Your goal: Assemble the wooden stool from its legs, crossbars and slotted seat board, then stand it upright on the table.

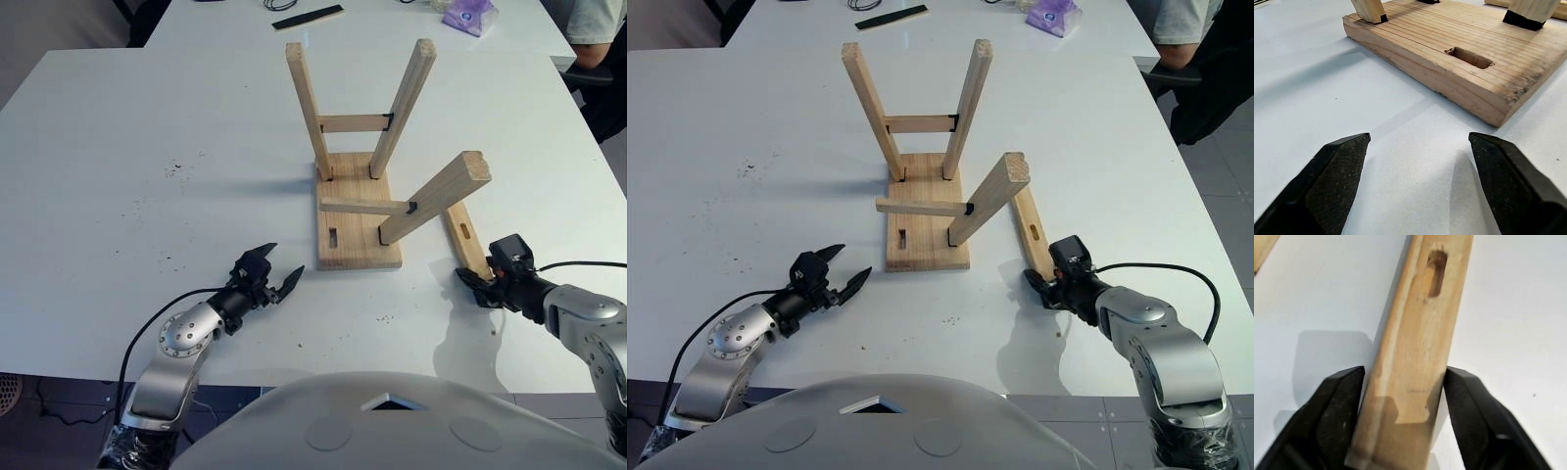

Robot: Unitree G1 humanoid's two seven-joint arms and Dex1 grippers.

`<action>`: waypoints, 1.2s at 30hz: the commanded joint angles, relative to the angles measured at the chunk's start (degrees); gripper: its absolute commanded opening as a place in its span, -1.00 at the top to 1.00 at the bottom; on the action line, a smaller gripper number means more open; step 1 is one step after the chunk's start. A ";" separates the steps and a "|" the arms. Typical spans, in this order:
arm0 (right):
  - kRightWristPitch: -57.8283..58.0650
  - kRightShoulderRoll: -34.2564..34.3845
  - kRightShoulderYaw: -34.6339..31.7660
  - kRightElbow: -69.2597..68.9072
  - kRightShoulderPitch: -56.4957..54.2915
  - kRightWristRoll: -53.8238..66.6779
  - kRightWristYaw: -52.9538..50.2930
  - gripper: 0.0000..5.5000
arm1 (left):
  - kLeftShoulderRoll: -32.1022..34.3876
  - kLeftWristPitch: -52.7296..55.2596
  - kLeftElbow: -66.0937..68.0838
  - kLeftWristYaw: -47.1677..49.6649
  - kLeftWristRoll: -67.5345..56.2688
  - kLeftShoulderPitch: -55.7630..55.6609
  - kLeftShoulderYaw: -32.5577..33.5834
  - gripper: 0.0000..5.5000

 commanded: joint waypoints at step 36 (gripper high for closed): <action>-0.29 -13.87 -7.46 8.32 -53.69 64.15 30.21 0.25 | 15.53 29.98 -22.42 11.51 -88.61 -49.64 18.76 -0.36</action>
